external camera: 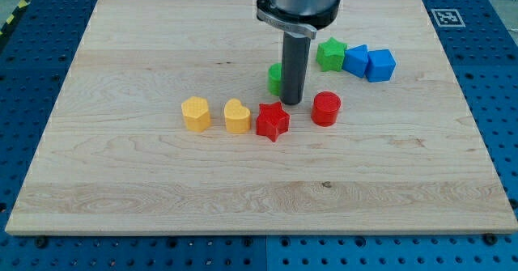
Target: Move the green circle to the left of the green star
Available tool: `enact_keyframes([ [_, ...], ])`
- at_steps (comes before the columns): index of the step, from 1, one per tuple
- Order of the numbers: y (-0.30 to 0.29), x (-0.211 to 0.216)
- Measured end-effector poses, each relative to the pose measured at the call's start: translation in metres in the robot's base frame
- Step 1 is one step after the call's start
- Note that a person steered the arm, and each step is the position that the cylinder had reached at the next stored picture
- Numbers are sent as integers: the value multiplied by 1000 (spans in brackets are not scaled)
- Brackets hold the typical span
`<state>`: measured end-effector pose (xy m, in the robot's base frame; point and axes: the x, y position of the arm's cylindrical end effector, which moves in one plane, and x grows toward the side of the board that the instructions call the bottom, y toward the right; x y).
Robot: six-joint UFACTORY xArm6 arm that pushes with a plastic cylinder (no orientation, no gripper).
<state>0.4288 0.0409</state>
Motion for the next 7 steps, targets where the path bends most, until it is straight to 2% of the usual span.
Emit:
enact_keyframes([
  [1,-9,-23],
  [2,-40,-34],
  [3,-96,-35],
  [4,-119,-52],
  [5,-87,-70],
  [6,-42,-71],
  [7,-25,-71],
])
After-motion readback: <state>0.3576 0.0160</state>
